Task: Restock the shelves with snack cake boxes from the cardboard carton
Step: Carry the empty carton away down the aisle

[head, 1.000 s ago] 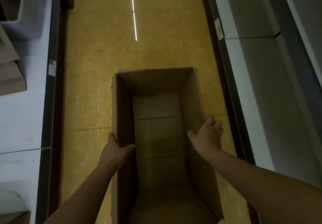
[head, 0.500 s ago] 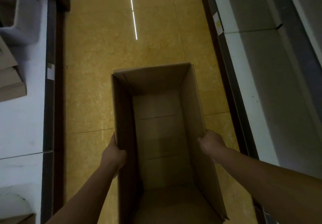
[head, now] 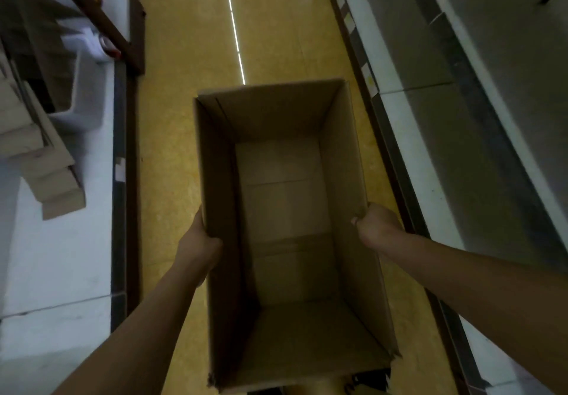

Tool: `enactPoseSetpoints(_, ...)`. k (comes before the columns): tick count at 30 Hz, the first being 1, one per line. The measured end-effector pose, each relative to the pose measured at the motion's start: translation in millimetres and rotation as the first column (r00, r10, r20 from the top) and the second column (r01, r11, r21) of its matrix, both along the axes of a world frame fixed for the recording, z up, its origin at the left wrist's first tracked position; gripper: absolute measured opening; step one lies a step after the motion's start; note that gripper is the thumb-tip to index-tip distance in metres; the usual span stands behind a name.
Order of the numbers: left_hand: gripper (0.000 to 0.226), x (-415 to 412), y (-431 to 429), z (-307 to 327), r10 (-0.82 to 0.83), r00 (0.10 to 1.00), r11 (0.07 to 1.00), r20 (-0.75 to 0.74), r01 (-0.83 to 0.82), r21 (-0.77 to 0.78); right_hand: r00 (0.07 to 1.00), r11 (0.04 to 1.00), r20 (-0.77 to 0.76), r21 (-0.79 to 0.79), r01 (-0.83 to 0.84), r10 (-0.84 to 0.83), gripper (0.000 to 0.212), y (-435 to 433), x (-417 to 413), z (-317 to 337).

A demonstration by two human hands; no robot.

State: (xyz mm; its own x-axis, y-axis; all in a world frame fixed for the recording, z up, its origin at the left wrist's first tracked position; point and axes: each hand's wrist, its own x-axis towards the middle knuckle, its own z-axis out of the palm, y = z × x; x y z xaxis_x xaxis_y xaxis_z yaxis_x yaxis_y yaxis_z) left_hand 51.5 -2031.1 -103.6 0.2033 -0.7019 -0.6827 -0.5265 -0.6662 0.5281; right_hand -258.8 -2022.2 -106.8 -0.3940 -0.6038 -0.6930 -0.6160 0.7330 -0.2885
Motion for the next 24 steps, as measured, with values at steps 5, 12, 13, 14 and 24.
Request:
enactPoseSetpoints(5,0.08,2,-26,69,-0.067,0.998,0.994,0.014,0.068,-0.085,1.0,0.999,0.009,-0.05,0.015,-0.015,0.035,-13,-3,69)
enactPoseSetpoints(12,0.08,20,-44,167,-0.206,0.978,0.966,0.034,0.208,-0.152,0.995,0.985,0.045,-0.145,0.094,-0.088,0.038,-4,12,167)
enactPoseSetpoints(13,0.079,24,-46,182,-0.212,0.976,0.963,0.043,0.216,-0.159,0.994,0.984,0.049,-0.149,0.099,-0.093,0.037,-1,16,181)
enactPoseSetpoints(14,0.079,26,-46,198,-0.217,0.975,0.961,0.054,0.223,-0.165,0.994,0.983,0.05,-0.154,0.103,-0.097,0.037,1,21,194)
enactPoseSetpoints(24,0.083,47,-31,332,-0.304,0.951,0.922,0.063,0.31,-0.234,0.989,0.961,0.03,-0.232,0.151,-0.148,0.033,34,41,313)
